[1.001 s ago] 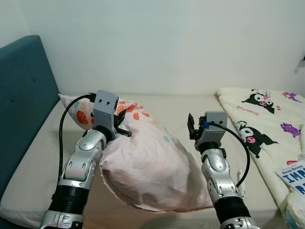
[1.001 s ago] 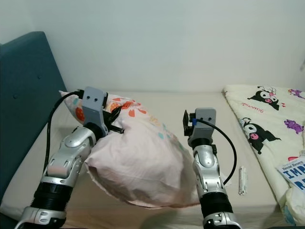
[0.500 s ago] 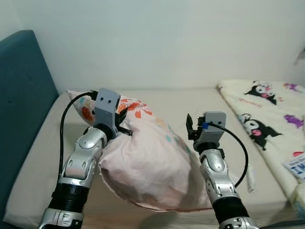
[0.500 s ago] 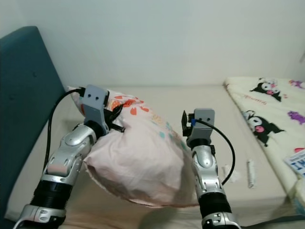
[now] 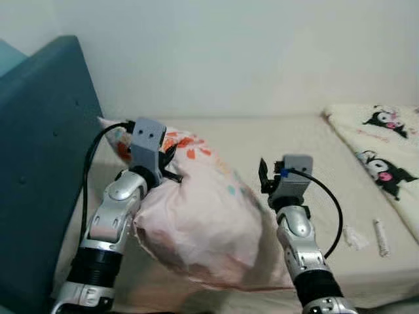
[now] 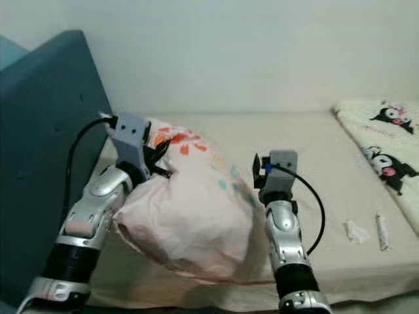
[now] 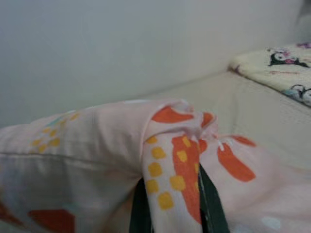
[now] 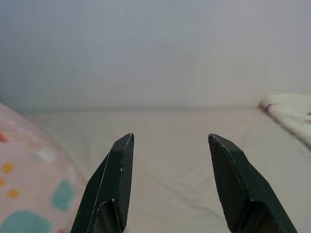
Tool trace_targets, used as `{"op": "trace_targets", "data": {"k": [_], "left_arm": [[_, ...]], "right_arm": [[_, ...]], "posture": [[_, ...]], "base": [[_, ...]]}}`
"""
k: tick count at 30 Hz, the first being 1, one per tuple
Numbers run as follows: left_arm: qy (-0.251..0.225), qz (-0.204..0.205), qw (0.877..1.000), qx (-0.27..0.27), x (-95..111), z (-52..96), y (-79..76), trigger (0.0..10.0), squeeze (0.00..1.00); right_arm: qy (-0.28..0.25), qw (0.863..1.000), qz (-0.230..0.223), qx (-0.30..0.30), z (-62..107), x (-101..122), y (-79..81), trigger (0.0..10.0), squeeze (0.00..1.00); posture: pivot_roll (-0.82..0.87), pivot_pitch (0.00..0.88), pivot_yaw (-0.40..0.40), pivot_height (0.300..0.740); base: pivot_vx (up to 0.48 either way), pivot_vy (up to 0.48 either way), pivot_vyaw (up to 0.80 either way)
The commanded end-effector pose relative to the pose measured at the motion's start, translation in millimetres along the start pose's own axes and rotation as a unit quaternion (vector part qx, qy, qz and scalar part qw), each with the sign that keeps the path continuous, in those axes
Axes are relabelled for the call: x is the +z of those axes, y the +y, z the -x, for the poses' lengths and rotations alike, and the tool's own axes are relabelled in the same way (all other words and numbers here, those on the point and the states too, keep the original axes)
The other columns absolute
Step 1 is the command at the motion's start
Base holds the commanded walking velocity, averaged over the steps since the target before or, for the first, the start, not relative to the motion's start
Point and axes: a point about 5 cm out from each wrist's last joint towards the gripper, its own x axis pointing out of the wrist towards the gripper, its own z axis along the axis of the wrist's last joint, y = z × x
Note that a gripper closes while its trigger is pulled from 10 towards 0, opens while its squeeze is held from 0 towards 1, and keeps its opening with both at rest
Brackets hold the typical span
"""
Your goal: Clean up the room
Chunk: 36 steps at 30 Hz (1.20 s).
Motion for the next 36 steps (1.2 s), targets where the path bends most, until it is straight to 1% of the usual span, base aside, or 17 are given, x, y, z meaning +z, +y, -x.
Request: {"op": "trace_targets", "data": {"k": [1, 5, 8, 10, 13, 14, 21, 34, 35, 36], "left_arm": [[-0.046, -0.015, 0.999, 0.010, 18, 0.4, 6.4, 10.0, 0.00], [-0.046, -0.016, 0.999, 0.010, 18, 0.5, 6.6, 10.0, 0.00], [-0.058, -0.016, 0.998, 0.009, 22, 0.3, 5.0, 10.0, 0.00], [-0.062, -0.021, 0.998, -0.005, 26, 0.2, 0.9, 10.0, 0.00], [-0.059, -0.020, 0.998, -0.007, 25, -0.1, -0.2, 10.0, 0.00], [-0.059, -0.028, 0.998, -0.012, 25, -0.9, -2.1, 10.0, 0.00], [-0.057, -0.035, 0.998, -0.019, 25, -2.7, -5.7, 10.0, 0.00], [-0.058, -0.041, 0.997, -0.023, 26, -2.5, -5.1, 10.0, 0.00], [-0.059, -0.028, 0.998, -0.025, 26, -3.5, -6.1, 10.0, 0.00], [-0.059, -0.028, 0.998, -0.025, 26, -3.5, -6.1, 10.0, 0.00]], "right_arm": [[0.001, 1.000, -0.012, 0.006, 0.9, -1, 7.4, 10.0, 0.00], [0.000, 1.000, -0.014, 0.007, 0.5, -1, 7.8, 10.0, 0.00], [-0.001, 1.000, -0.015, 0.008, -0.5, -1, 8.7, 10.0, 0.00], [-0.002, 1.000, -0.017, 0.007, -1.0, -1, 9.1, 10.0, 0.00], [-0.003, 1.000, -0.018, 0.006, -0.9, -1, 8.9, 10.0, 0.00], [-0.004, 1.000, -0.019, 0.005, -1.0, -1, 8.4, 10.0, 0.00], [-0.005, 1.000, -0.021, 0.000, 0.2, -2, 6.7, 10.0, 0.00], [-0.007, 1.000, -0.023, -0.005, 1.8, -2, 6.4, 10.0, 0.00], [-0.009, 1.000, -0.022, -0.006, 1.0, -1, 5.4, 10.0, 0.00], [-0.009, 1.000, -0.022, -0.006, 1.0, -1, 5.4, 10.0, 0.00]], "posture": [[0.05, 0.000, -0.057, 0.740], [0.05, 0.000, -0.058, 0.740], [0.05, 0.000, -0.056, 0.740], [0.06, 0.000, -0.052, 0.740], [0.06, 0.000, -0.052, 0.740], [0.06, 0.000, -0.045, 0.740], [0.06, 0.000, -0.036, 0.740], [0.06, 0.000, -0.030, 0.740], [0.06, 0.000, -0.029, 0.740], [0.06, 0.000, -0.029, 0.740]], "base": [[0.000, 0.480, 0.00], [0.000, 0.480, 0.00], [0.000, 0.000, 0.00], [0.000, -0.480, 0.00], [0.000, -0.480, 0.00], [0.000, -0.480, 0.00], [0.000, -0.480, 0.00], [0.000, -0.480, 0.00], [0.000, 0.000, 0.00], [0.000, 0.000, 0.00]]}}
